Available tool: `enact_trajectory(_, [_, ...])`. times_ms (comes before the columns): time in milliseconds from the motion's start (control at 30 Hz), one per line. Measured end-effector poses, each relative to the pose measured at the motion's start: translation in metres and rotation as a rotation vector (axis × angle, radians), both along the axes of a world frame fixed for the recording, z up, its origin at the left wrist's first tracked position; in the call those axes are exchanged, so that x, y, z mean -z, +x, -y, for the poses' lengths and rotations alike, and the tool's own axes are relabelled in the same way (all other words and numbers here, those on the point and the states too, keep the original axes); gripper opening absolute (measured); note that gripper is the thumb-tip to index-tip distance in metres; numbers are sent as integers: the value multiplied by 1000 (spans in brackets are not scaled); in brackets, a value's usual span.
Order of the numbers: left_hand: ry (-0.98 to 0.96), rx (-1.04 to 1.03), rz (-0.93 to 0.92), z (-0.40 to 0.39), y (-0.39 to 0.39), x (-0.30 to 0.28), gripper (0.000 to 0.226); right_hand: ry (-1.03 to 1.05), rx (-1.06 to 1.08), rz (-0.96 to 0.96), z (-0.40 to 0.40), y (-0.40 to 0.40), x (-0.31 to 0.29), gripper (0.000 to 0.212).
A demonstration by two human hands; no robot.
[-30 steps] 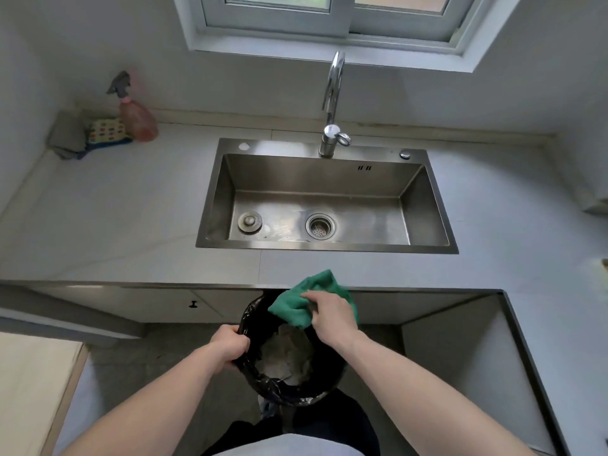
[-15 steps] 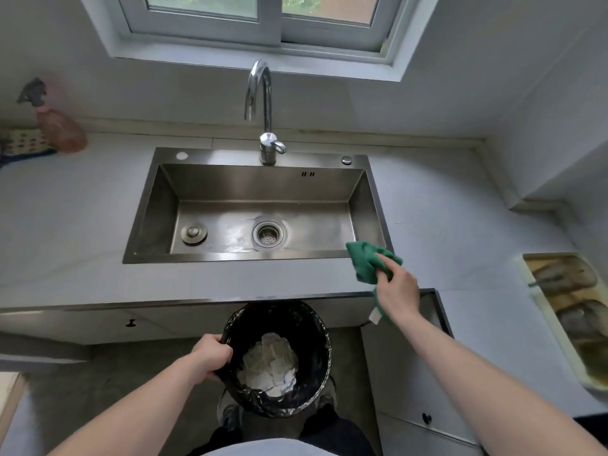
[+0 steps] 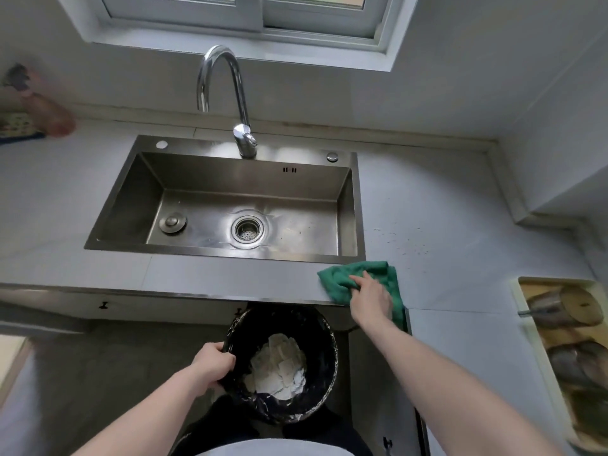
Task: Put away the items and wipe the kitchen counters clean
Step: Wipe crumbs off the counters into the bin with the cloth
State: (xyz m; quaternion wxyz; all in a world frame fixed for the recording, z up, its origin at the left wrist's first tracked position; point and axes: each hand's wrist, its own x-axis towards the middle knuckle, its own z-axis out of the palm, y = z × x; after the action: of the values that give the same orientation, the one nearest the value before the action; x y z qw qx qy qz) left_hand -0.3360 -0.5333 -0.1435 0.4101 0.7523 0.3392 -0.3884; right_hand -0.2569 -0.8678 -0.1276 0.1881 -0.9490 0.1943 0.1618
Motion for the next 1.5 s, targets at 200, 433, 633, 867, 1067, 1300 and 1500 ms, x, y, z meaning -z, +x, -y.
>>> enact_trajectory(200, [-21,-39,11,32,0,-18,26,146,-264,-22,-69,-30,-8,40])
enact_trajectory(433, [-28,34,-10,33,12,-21,29,304,-112,84,-66,-47,-33,37])
enact_trajectory(633, [-41,88,10,45,18,-23,27,292,185,368,18,-35,-59,38])
enact_trajectory(867, [-15,97,-4,62,15,-23,31,110,396,460,141,-7,-68,37])
enact_trajectory(1067, [10,58,10,80,10,-13,25,-4,367,240,203,29,-44,39])
enact_trajectory(1300, [9,30,29,109,3,-20,27,51,227,-34,200,71,-9,46])
enact_trajectory(1500, [-19,35,3,119,6,-14,26,-22,75,-52,194,54,6,55])
